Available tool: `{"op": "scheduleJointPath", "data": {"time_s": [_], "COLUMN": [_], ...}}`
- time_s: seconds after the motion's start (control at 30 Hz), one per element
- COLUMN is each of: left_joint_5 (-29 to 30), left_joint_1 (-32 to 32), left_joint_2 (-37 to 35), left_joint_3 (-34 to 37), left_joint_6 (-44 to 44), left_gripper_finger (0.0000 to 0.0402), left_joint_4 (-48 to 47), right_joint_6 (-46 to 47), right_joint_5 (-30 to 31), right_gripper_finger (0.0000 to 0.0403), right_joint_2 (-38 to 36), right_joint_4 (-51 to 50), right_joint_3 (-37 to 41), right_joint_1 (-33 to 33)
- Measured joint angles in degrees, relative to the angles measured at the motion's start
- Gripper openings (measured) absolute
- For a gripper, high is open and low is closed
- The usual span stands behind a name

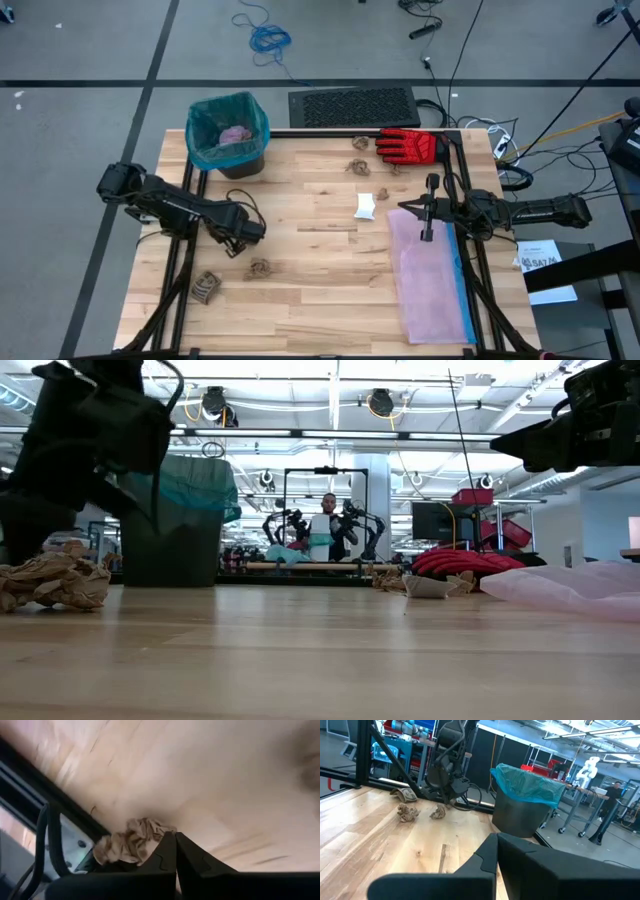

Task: Place trash/remove bag and relplace
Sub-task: Put the brown napkin into the black trash bin

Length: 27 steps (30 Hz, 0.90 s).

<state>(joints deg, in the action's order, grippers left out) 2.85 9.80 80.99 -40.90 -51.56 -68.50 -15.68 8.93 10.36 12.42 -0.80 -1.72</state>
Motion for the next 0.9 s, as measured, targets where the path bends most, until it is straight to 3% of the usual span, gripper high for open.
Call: {"op": "scheduleJointPath", "data": {"time_s": [0.2, 0.5, 0.73, 0.9], "left_joint_5": [4.51, 28.39, 41.15, 40.75], "left_joint_1": [-0.06, -5.33, -15.30, -25.81], "left_joint_2": [0.00, 0.00, 0.00, -0.02], "left_joint_3": [-10.32, -33.13, -45.86, -47.87], "left_joint_6": [3.24, 16.32, 31.37, 39.20], "left_gripper_finger": [0.0001, 0.0001, 0.0000, 0.0000], "left_joint_4": [0.54, -0.85, -1.06, -1.63], "right_joint_6": [0.00, -0.24, 0.17, 0.34], "right_joint_5": [0.00, 0.00, -0.02, -0.02], "right_gripper_finger": [0.0000, 0.0000, 0.0000, 0.0000], "right_joint_2": [-0.02, -0.02, -0.01, -0.02], "right_joint_4": [-0.02, -0.02, -0.02, -0.16], "right_joint_3": [0.00, 0.00, 0.00, 0.00], "right_joint_1": [-0.02, 0.00, 0.00, 0.00]}}
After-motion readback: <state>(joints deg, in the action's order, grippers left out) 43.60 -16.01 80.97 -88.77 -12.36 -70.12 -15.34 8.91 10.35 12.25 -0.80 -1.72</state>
